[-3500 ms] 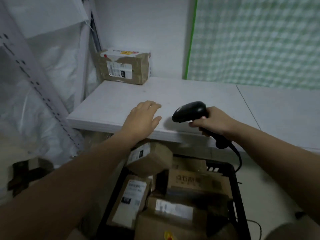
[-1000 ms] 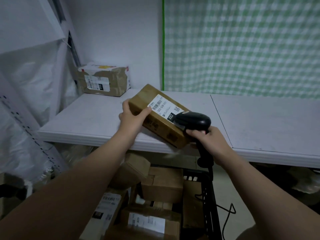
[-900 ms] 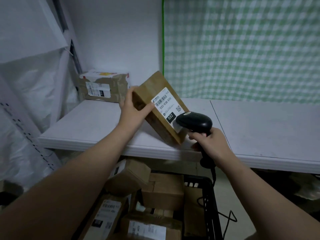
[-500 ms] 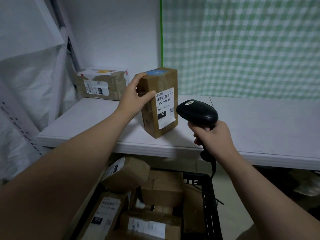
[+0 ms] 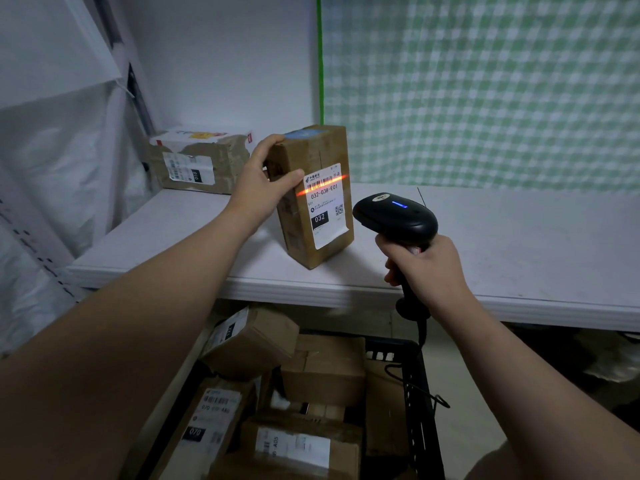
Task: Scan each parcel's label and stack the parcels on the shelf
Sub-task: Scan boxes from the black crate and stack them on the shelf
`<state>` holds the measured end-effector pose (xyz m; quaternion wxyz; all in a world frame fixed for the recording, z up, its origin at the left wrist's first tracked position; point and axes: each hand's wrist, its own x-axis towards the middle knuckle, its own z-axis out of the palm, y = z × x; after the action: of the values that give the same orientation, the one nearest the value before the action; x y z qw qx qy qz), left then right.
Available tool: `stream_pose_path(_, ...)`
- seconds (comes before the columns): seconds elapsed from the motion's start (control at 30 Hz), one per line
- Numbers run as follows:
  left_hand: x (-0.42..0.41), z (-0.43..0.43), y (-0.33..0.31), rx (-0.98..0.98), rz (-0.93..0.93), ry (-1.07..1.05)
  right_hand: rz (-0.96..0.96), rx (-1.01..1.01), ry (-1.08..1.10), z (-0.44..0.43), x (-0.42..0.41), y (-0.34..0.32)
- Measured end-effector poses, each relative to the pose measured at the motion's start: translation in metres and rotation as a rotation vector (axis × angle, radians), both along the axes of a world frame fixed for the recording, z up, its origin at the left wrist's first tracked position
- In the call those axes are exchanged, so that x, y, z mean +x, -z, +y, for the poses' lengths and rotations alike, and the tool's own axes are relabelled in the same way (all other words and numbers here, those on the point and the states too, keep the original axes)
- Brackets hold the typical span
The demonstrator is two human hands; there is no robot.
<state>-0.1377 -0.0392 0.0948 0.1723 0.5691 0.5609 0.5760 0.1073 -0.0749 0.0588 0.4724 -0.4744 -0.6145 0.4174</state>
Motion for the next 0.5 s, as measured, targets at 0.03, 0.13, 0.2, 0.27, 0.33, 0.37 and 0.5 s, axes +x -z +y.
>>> stream_pose_path(0.03, -0.001, 0.000, 0.001, -0.003, 0.003, 0.000, 0.009, 0.001, -0.003, 0.000, -0.001, 0.000)
stream_pose_path(0.13, 0.003, -0.003, 0.002, 0.015, 0.003, 0.008, 0.014, 0.010, -0.006, 0.003, -0.004, 0.002)
stream_pose_path(0.2, 0.003, -0.006, 0.005, 0.049, -0.065, 0.021, 0.006, 0.018, 0.008, 0.005, -0.007, 0.003)
stream_pose_path(0.27, 0.000, -0.007, 0.011, 0.063, -0.216, 0.062, 0.012, 0.032, 0.002, 0.008, -0.010, 0.003)
stream_pose_path(0.33, -0.005, -0.008, 0.019, 0.036, -0.345, 0.053, -0.003, 0.039, -0.022, 0.011, -0.015, 0.003)
stream_pose_path(0.37, -0.007, -0.009, 0.023, 0.007, -0.373, 0.026, -0.017, 0.035, -0.035, 0.013, -0.018, 0.005)
stream_pose_path(0.5, -0.019, -0.014, 0.044, -0.196, -0.364, -0.103, -0.078, 0.002, -0.079, 0.022, -0.027, 0.015)
